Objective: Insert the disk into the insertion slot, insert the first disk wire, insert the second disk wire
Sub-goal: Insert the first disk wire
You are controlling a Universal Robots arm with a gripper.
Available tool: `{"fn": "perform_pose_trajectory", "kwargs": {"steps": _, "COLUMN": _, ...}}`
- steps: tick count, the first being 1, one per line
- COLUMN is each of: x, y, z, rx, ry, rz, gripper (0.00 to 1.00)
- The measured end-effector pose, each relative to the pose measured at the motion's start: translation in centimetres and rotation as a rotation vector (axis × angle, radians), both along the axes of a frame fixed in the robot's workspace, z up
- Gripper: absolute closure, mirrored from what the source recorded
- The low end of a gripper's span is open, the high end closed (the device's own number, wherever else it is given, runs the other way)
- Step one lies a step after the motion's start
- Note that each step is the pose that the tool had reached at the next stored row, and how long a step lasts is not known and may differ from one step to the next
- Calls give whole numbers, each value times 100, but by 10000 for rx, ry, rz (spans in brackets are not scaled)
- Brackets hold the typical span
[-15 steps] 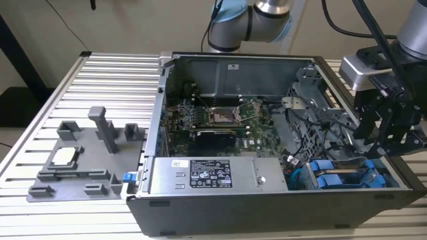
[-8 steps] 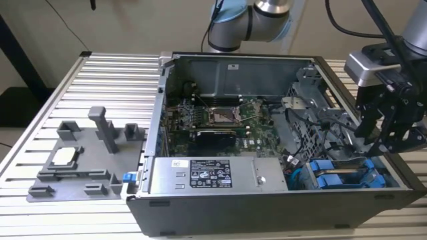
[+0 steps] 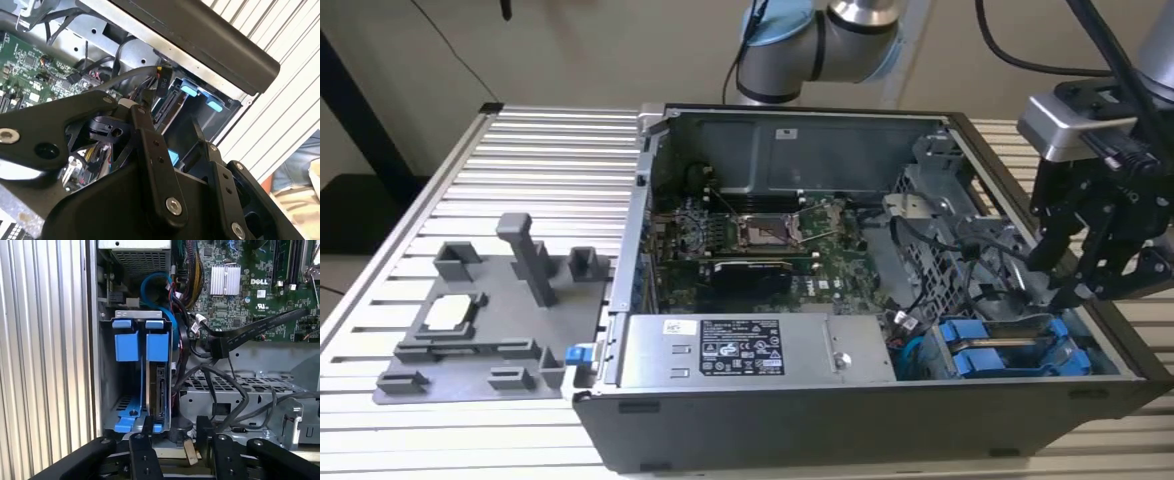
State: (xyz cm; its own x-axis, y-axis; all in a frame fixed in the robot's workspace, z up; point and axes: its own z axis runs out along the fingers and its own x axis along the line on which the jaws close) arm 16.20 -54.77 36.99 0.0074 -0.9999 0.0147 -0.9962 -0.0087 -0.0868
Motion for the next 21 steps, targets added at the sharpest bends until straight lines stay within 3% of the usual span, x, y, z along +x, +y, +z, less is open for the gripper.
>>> {"fn": "perform_pose_trajectory", "kwargs": {"steps": 4, "x": 101, "y": 5, "z": 0, "rx": 0, "ry": 72, "rz": 16, "gripper": 53}}
{"fn": "perform_pose_trajectory", "kwargs": {"steps": 10, "x": 173, "y": 6, "z": -3, "rx": 0, "ry": 203, "rz": 150, "gripper": 53}}
{"fn": "perform_pose_trajectory", "kwargs": {"steps": 21, "x": 216, "y": 20, "z": -14, "rx": -30, "ry": 254, "rz": 354, "gripper": 53}}
